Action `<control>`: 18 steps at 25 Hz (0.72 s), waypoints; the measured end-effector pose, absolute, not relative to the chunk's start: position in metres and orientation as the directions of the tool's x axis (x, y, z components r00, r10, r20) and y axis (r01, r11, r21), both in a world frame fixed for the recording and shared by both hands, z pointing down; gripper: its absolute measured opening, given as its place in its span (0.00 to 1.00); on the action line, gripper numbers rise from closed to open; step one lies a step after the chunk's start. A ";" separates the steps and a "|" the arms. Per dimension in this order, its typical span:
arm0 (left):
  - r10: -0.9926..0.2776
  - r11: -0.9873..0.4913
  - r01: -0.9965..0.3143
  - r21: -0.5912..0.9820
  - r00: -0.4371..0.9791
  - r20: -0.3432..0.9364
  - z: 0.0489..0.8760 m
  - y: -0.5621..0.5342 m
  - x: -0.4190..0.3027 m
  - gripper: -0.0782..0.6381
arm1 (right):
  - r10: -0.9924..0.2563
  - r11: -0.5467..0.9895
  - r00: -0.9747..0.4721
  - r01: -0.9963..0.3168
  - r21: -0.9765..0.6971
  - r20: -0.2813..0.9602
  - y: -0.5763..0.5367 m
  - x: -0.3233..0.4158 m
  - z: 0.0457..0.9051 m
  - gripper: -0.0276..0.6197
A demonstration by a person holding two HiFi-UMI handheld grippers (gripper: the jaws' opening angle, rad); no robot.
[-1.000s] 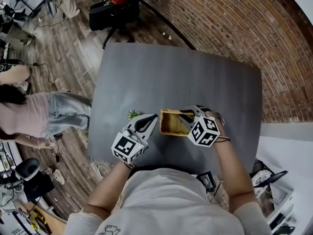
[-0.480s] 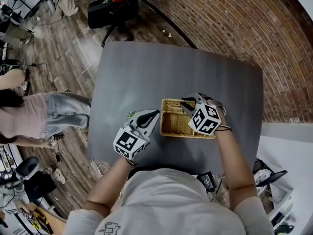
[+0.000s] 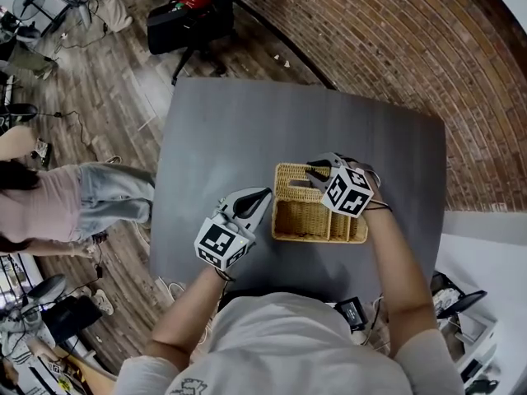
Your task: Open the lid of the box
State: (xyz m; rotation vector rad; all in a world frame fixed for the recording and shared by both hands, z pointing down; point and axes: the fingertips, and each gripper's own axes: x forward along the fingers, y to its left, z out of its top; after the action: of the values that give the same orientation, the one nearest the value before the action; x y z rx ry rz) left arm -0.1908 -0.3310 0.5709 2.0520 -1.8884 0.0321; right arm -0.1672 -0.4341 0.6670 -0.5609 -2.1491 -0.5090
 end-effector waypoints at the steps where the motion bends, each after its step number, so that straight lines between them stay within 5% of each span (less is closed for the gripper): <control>1: -0.962 -0.051 -0.969 0.241 0.113 0.249 0.571 -0.332 -0.191 0.12 | 0.224 0.814 -0.538 0.562 0.147 0.813 -0.437 -0.169 0.671 0.15; 18: -0.962 -0.053 -0.970 0.237 0.114 0.249 0.569 -0.328 -0.189 0.12 | 0.231 0.800 -0.438 0.594 0.087 0.869 -0.451 -0.188 0.701 0.15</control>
State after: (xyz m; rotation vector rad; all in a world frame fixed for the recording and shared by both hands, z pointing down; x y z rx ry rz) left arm -0.1892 -0.3284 0.5685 2.0569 -1.8869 0.0333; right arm -0.1881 -0.4510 0.7009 -0.6133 -2.0245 -0.4765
